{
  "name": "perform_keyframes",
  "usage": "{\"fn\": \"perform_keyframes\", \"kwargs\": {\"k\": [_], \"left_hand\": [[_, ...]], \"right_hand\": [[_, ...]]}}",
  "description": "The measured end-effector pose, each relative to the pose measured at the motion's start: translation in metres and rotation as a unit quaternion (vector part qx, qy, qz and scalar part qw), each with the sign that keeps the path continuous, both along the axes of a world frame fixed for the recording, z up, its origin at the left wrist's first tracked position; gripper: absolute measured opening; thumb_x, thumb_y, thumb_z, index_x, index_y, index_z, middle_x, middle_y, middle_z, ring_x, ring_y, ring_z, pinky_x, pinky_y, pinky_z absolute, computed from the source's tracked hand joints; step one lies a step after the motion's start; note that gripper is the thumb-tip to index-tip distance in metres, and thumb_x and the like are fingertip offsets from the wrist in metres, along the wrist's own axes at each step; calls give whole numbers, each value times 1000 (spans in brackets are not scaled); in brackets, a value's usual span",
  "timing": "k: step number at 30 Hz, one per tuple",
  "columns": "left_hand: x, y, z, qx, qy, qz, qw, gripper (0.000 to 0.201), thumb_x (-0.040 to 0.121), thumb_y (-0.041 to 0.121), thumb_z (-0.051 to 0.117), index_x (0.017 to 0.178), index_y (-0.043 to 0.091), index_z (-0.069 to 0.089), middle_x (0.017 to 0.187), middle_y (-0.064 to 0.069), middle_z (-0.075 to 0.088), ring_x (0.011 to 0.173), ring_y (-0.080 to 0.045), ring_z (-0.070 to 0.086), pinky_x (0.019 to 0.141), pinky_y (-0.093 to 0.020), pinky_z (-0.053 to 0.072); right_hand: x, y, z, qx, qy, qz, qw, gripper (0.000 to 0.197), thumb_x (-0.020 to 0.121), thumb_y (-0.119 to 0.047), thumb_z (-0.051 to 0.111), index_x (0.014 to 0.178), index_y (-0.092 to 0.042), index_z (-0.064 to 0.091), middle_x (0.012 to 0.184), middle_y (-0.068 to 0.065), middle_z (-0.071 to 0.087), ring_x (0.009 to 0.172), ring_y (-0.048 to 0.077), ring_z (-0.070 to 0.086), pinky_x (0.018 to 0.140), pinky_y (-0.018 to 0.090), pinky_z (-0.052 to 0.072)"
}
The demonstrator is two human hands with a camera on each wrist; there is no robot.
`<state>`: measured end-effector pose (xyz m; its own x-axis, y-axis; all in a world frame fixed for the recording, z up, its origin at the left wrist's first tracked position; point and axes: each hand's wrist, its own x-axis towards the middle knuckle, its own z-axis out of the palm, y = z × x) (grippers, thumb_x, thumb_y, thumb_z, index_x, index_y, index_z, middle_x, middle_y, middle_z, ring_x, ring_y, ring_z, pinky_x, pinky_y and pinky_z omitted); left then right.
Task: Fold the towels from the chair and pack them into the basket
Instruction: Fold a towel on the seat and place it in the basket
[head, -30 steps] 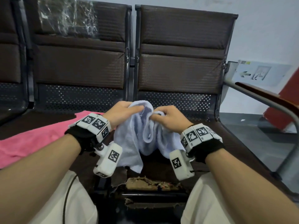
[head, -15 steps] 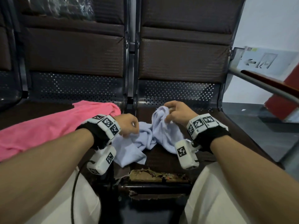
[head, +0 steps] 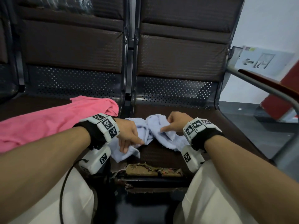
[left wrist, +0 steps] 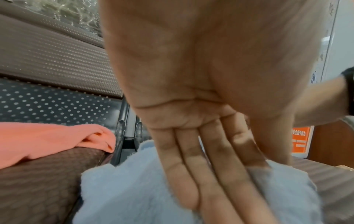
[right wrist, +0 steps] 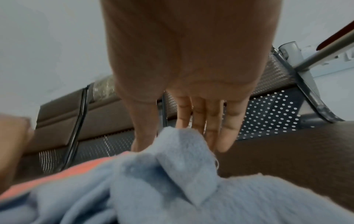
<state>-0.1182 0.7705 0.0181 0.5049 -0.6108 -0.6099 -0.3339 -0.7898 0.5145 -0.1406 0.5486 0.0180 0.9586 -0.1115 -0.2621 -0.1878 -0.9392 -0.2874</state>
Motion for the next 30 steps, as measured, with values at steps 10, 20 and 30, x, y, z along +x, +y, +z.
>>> {"fn": "perform_keyframes", "kwargs": {"k": [10, 20, 30], "left_hand": [[4, 17, 22, -85, -148, 133, 976, 16, 74, 15, 78, 67, 14, 64, 69, -8, 70, 62, -17, 69, 61, -25, 56], [10, 2, 75, -456, -190, 356, 793, 29, 87, 0, 52, 82, 23, 70, 83, 9, 66, 73, 0, 56, 61, -10, 42], [10, -7, 92, -628, -72, 441, 637, 17, 89, 9, 61, 106, 8, 65, 85, -2, 67, 65, -5, 62, 60, -17, 51]], "right_hand": [[1, 8, -6, -91, 9, 53, 994, 22, 86, -22, 61, 69, -14, 49, 80, 7, 56, 80, 27, 57, 65, 30, 42], [2, 29, 54, 535, -215, -91, 812, 33, 90, 5, 41, 115, -16, 46, 83, 20, 59, 50, 23, 63, 51, 33, 55], [-9, 54, 87, 545, -240, 49, 802, 24, 87, 10, 49, 106, -1, 57, 102, 19, 69, 92, 27, 70, 82, 38, 58]]}}
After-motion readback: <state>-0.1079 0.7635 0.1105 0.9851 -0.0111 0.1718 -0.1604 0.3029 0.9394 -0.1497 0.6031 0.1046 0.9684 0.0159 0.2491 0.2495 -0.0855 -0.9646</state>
